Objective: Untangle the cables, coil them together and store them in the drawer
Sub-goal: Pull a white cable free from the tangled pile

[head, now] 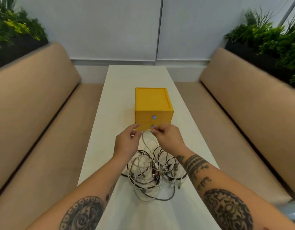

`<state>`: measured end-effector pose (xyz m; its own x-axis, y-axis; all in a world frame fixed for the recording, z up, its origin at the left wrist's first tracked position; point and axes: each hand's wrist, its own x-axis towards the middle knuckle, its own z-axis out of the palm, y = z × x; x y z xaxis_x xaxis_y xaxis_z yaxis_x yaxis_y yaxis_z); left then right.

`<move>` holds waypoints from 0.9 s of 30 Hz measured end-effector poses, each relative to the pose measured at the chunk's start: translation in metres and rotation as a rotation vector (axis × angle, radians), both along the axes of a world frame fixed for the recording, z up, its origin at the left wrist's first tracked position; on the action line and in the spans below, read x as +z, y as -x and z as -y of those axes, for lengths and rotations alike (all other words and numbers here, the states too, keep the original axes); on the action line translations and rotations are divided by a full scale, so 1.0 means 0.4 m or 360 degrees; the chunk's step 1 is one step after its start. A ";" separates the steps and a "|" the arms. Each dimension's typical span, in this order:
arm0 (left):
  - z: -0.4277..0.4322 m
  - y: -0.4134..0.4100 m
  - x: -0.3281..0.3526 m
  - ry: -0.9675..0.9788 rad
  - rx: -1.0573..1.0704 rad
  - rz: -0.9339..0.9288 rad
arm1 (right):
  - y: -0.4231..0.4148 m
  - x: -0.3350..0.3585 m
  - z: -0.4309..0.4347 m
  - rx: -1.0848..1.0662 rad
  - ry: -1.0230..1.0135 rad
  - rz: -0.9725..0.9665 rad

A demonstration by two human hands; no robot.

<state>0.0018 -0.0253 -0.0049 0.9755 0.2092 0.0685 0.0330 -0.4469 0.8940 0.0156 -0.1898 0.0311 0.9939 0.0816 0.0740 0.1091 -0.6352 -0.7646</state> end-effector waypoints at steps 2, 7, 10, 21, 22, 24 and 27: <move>0.011 -0.021 0.037 0.0035 -0.0081 0.0060 | -0.015 0.042 0.008 0.0011 -0.0065 0.0010; 0.036 -0.061 0.095 0.0353 -0.0179 0.0182 | -0.045 0.137 0.025 -0.0040 -0.0388 0.0144; 0.049 -0.070 0.115 0.0506 -0.0238 0.0190 | -0.065 0.194 0.027 -0.0080 -0.0668 0.0228; 0.076 -0.070 0.097 0.0715 -0.0524 0.0000 | -0.057 0.183 0.011 0.0187 -0.1450 -0.0131; 0.074 -0.066 0.096 0.0689 -0.0555 -0.0005 | -0.055 0.187 0.010 0.0204 -0.1503 -0.0123; 0.071 -0.063 0.085 0.0577 -0.0620 -0.0039 | -0.051 0.203 0.008 0.0249 -0.1678 -0.0093; 0.077 -0.061 0.072 0.0523 -0.0633 -0.0077 | -0.044 0.234 0.005 0.0342 -0.1911 -0.0088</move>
